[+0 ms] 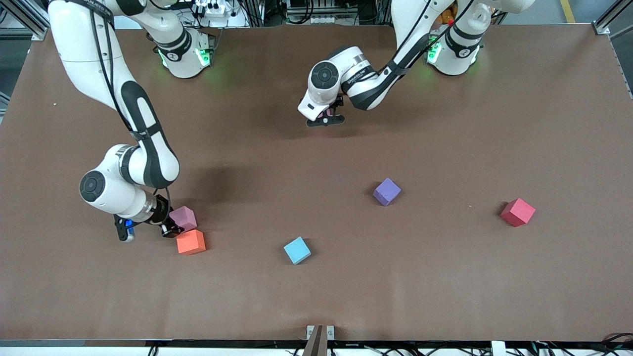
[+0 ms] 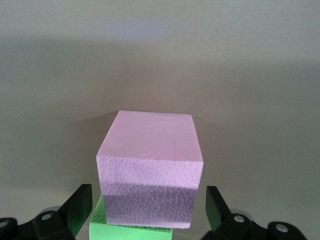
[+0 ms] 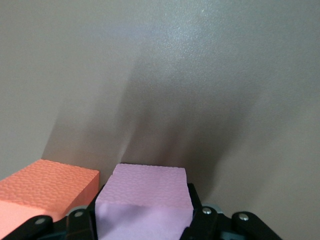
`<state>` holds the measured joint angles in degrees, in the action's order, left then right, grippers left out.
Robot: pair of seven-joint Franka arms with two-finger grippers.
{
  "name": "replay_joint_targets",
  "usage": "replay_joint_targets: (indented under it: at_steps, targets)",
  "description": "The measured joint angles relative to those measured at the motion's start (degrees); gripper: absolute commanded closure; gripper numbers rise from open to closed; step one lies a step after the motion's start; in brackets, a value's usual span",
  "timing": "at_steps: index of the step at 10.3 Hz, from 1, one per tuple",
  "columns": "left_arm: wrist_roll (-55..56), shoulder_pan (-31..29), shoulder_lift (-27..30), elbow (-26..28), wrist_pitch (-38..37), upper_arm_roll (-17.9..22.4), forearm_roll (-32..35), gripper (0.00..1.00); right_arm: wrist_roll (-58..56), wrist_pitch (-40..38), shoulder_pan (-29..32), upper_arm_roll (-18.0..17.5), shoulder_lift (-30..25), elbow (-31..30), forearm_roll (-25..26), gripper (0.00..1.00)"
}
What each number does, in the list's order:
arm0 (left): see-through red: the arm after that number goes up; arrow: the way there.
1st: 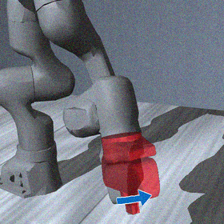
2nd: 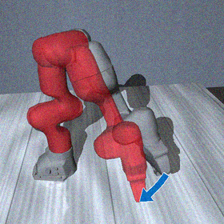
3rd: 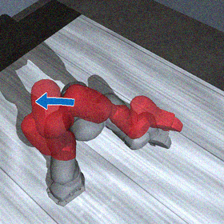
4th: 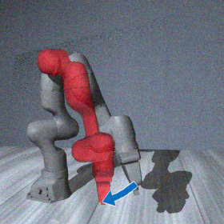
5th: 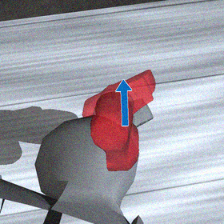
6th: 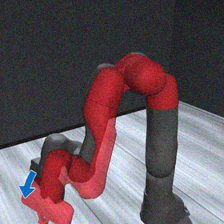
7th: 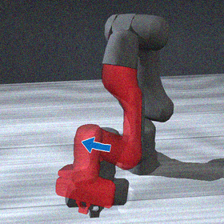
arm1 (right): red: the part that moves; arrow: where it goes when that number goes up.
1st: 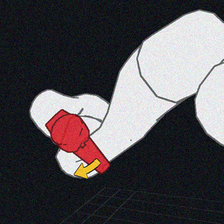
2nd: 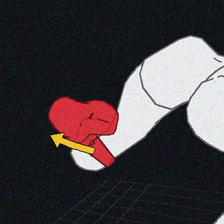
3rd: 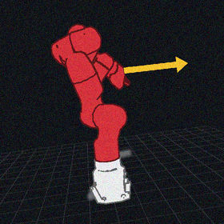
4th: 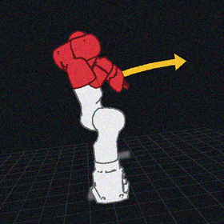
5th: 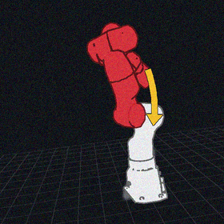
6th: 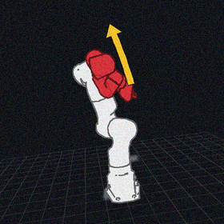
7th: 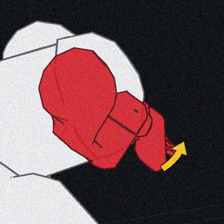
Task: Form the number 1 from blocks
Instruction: 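Grasp the second pink cube beside the orange cube with the right gripper, then carry the pink cube with the right gripper while the left gripper reaches lavender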
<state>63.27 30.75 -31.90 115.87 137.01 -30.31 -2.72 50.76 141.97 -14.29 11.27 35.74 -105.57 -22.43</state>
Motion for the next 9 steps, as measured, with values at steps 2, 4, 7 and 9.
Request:
replay_joint_targets:
  at_steps: [2, 4, 7, 9]
  targets:
    - [0.84, -0.36, 1.14, -1.93, -0.99, 0.14, 0.00, 0.00, 0.00, 0.03, -0.03, 0.00, -0.02, 0.32, 0.00, 0.39]
    - [1.15, -2.75, 6.32, -3.97, -5.59, 0.47, 0.00, 0.00, -0.54, 0.02, -0.20, 0.00, -0.90, 0.89, -0.01, 0.39]
    - [-0.43, -10.54, 15.23, -4.22, -11.62, 1.00, 0.00, 0.00, -6.29, -0.28, -2.54, 0.00, -5.69, -0.42, 0.02, 0.40]
    - [-4.55, -16.70, 16.63, -3.86, -12.43, 2.09, 0.54, 0.00, -9.73, -0.35, -6.93, 0.00, -9.75, -2.65, 0.99, 0.40]
